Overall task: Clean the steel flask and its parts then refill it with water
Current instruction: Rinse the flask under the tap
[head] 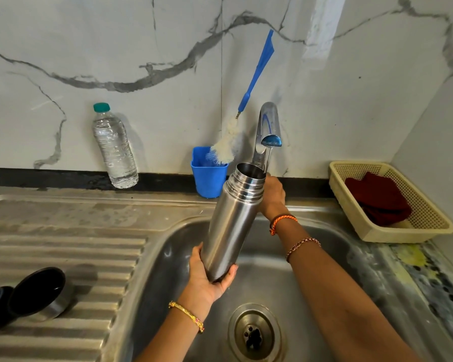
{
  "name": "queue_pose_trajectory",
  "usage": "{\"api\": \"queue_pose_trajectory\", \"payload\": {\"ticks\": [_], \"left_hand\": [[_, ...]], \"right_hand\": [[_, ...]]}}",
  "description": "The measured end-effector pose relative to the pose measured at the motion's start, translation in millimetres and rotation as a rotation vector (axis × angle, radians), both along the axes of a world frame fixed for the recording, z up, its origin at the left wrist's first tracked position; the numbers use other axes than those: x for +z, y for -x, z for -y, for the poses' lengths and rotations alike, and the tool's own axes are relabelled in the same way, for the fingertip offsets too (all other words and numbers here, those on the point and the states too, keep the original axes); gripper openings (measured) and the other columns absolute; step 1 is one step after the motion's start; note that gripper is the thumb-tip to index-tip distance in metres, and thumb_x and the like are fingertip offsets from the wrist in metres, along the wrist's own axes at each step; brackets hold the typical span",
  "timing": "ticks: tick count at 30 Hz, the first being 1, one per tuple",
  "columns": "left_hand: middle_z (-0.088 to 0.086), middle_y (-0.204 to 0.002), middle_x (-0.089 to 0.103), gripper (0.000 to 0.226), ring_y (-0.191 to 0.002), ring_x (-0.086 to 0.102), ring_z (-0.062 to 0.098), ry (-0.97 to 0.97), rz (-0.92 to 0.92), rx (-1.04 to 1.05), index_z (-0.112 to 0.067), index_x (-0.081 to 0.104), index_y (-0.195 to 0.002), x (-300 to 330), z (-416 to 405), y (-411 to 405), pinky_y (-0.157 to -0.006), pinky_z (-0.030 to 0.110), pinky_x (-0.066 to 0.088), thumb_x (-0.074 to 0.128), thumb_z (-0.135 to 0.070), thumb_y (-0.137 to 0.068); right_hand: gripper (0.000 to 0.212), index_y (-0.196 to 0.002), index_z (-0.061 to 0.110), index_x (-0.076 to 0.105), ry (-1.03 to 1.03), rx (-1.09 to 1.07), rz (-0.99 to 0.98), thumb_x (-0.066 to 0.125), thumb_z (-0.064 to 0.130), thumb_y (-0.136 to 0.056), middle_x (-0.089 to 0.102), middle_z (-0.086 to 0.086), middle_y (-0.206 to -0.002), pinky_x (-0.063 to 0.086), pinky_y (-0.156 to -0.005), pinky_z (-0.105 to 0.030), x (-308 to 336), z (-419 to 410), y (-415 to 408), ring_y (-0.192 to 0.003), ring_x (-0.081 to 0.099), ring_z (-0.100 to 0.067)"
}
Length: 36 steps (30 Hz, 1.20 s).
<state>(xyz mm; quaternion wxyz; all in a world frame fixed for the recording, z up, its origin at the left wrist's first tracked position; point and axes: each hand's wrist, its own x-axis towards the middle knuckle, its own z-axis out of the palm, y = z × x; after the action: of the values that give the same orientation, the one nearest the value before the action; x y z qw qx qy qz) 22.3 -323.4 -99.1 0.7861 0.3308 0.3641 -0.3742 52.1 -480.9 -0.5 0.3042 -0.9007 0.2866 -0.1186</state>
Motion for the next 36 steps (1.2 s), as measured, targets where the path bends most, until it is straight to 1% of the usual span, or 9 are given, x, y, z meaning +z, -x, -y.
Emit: {"api": "queue_pose_trajectory", "payload": {"ticks": [5,10,17,24,26,30,33,34,36], "left_hand": [[0.021,-0.113,0.049,0.076,-0.077,0.055,0.033,0.003,-0.007,0.001,-0.005,0.049,-0.13,-2.8,-3.6,-1.8,-0.033,0.03,0.048,0.06,-0.056,-0.076],[0.02,-0.11,0.051,0.074,-0.079,0.055,0.032,-0.028,0.018,-0.012,-0.006,0.049,-0.129,-4.5,-2.4,-2.5,-0.034,0.031,0.049,0.061,-0.055,-0.075],[0.02,-0.111,0.05,0.073,-0.079,0.055,0.032,-0.036,0.02,-0.012,-0.005,0.049,-0.129,-5.2,-0.4,1.5,-0.034,0.031,0.049,0.062,-0.054,-0.076],[0.021,-0.113,0.048,0.073,-0.079,0.054,0.034,-0.026,0.014,0.013,-0.006,0.047,-0.13,-5.2,-1.6,1.7,-0.034,0.031,0.049,0.062,-0.054,-0.076],[0.021,-0.11,0.049,0.073,-0.078,0.055,0.034,-0.021,0.021,0.013,-0.006,0.047,-0.129,-2.7,-2.5,2.6,-0.034,0.032,0.049,0.062,-0.054,-0.077],[0.02,-0.1,0.049,0.067,-0.076,0.054,0.034,-0.022,0.054,0.048,-0.005,0.048,-0.127,-0.8,-5.2,4.8,-0.033,0.032,0.049,0.06,-0.052,-0.08],[0.018,-0.096,0.05,0.056,-0.078,0.054,0.032,-0.019,0.109,0.093,-0.006,0.049,-0.117,7.6,-6.8,5.0,-0.034,0.036,0.051,0.058,-0.049,-0.083],[0.017,-0.094,0.051,0.051,-0.078,0.054,0.03,-0.014,0.131,0.108,-0.006,0.049,-0.113,10.5,-7.4,6.3,-0.037,0.038,0.053,0.057,-0.047,-0.084],[0.016,-0.094,0.054,0.044,-0.081,0.056,0.027,0.017,0.194,0.127,-0.007,0.051,-0.108,15.7,-9.2,11.3,-0.051,0.039,0.056,0.058,-0.044,-0.085]], "right_hand": [[0.035,-0.115,-0.004,0.053,-0.015,-0.023,-0.008,0.039,0.023,-0.098,0.057,-0.023,-0.119,0.043,-0.089,-0.04,-3.5,1.1,-3.9,-0.108,0.054,-0.038],[0.025,-0.111,-0.005,0.057,0.038,0.011,0.014,0.043,0.01,-0.096,0.059,-0.022,-0.115,0.044,-0.09,-0.039,-7.2,1.7,-1.0,-0.106,0.056,-0.036],[0.022,-0.108,-0.002,0.059,0.075,0.063,0.032,0.048,0.014,-0.096,0.06,-0.02,-0.114,0.046,-0.092,-0.039,-7.3,1.3,0.0,-0.106,0.057,-0.034],[0.021,-0.108,-0.003,0.057,0.148,0.066,-0.001,0.047,0.011,-0.096,0.059,-0.019,-0.113,0.045,-0.086,-0.034,-9.4,3.1,-1.4,-0.102,0.058,-0.032],[0.023,-0.109,-0.002,0.056,0.061,0.055,0.019,0.045,0.014,-0.096,0.059,-0.02,-0.112,0.045,-0.089,-0.037,-10.8,3.9,-3.6,-0.103,0.057,-0.034],[0.025,-0.095,0.015,0.049,-0.436,-0.063,0.119,0.032,0.033,-0.099,0.057,-0.018,-0.11,0.042,-0.096,-0.043,-11.9,4.9,2.4,-0.111,0.053,-0.037],[0.047,-0.101,0.025,0.059,-1.033,-0.051,0.448,0.023,0.055,-0.096,0.062,-0.006,-0.108,0.042,-0.093,-0.037,-2.1,-14.4,45.0,-0.103,0.057,-0.021],[0.05,-0.104,0.026,0.059,-1.131,-0.006,0.571,0.022,0.058,-0.094,0.062,-0.003,-0.109,0.041,-0.094,-0.035,0.7,-20.5,56.4,-0.102,0.057,-0.017],[0.028,-0.105,0.027,0.057,-1.119,0.033,0.718,0.044,0.046,-0.09,0.06,0.0,-0.108,0.045,-0.093,-0.033,7.1,-29.9,72.9,-0.1,0.057,-0.015]]}}
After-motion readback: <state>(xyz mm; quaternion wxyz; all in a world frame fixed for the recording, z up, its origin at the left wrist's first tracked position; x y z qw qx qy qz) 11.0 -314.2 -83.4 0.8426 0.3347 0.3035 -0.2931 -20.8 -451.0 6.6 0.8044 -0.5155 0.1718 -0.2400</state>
